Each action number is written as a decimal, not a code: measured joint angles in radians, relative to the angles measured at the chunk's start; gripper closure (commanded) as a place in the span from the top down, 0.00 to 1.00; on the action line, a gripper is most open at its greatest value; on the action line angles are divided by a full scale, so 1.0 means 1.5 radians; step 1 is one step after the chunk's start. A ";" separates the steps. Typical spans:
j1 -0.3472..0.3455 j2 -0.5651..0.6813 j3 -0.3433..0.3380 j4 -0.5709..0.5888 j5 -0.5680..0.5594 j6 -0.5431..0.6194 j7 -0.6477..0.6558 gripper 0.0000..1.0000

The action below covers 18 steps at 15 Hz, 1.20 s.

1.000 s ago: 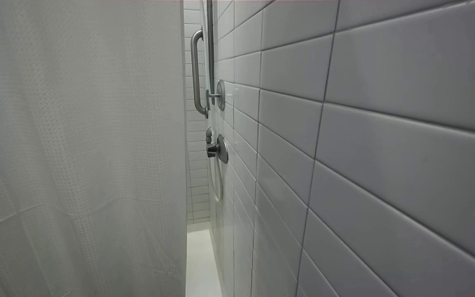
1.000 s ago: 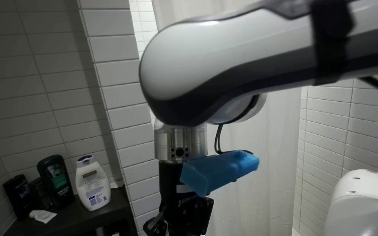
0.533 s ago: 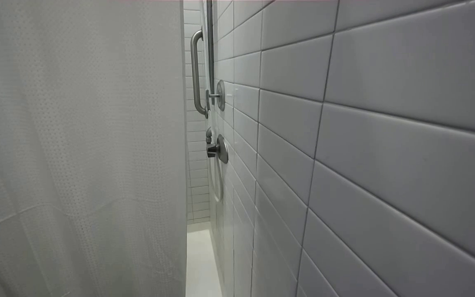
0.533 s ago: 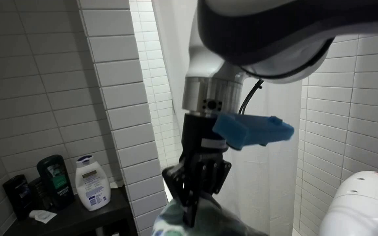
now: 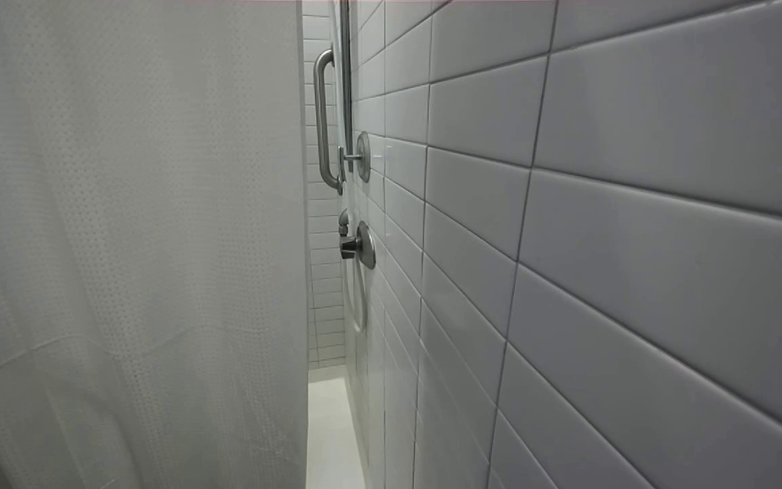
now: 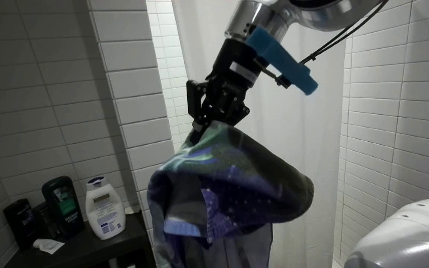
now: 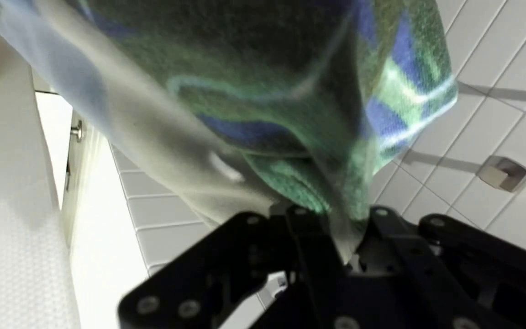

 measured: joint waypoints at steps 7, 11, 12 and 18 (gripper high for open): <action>-0.009 0.031 -0.015 0.048 0.030 0.060 -0.032 0.05; -0.009 0.031 -0.033 0.057 0.055 0.072 -0.050 0.05; -0.009 0.031 -0.037 0.058 0.061 0.073 -0.056 0.05; -0.008 0.029 -0.058 0.062 0.100 0.073 -0.091 0.20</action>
